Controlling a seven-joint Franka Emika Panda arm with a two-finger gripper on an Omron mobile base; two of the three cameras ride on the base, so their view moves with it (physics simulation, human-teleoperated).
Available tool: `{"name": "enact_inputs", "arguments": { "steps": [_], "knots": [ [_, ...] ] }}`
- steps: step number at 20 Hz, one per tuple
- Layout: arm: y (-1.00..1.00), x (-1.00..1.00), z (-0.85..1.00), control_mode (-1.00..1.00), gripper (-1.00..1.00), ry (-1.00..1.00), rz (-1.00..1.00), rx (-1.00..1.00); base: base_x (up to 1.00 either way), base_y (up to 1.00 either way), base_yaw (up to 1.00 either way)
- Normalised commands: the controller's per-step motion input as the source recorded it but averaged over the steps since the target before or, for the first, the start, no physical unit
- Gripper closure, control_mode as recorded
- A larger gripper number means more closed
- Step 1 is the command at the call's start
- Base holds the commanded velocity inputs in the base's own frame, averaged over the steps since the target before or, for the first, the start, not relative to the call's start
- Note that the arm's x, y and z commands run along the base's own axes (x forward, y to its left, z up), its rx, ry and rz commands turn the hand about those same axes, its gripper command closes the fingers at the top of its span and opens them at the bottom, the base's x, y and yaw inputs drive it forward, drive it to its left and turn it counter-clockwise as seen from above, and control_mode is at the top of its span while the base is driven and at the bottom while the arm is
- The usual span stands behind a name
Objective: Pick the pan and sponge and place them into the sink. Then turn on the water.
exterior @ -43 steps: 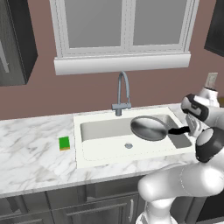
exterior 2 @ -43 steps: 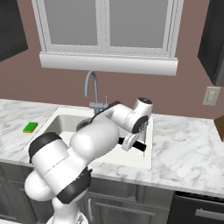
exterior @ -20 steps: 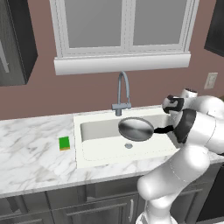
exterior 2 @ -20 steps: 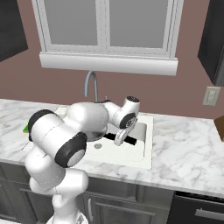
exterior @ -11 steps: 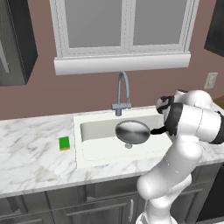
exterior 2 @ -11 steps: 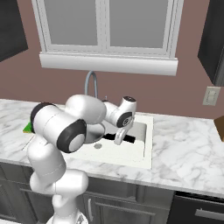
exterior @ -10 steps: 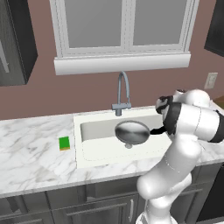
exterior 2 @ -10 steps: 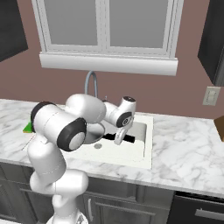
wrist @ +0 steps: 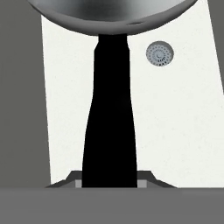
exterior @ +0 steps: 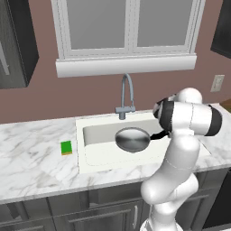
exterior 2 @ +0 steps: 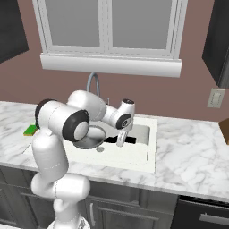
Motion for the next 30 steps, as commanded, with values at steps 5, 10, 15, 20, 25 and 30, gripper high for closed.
{"name": "enact_inputs", "arguments": {
  "steps": [5,10,15,20,25,30],
  "knots": [
    [0.06,0.33,-0.12,-1.0,1.0,0.0,0.07,0.0,0.0,0.0,0.0],
    [0.0,0.24,-0.15,-1.0,1.0,-0.01,0.05,0.0,0.0,0.0,0.0],
    [0.0,0.25,-0.22,-1.0,1.0,0.0,0.02,0.0,0.0,0.0,0.0],
    [0.02,0.24,-0.25,-1.0,1.0,0.0,0.02,0.0,0.0,0.0,0.0],
    [0.03,0.26,-0.23,-1.0,1.0,-0.01,0.02,0.0,0.0,0.0,0.0],
    [0.05,0.23,-0.25,-1.0,1.0,-0.01,0.02,0.0,0.0,0.0,0.0]
  ]
}}
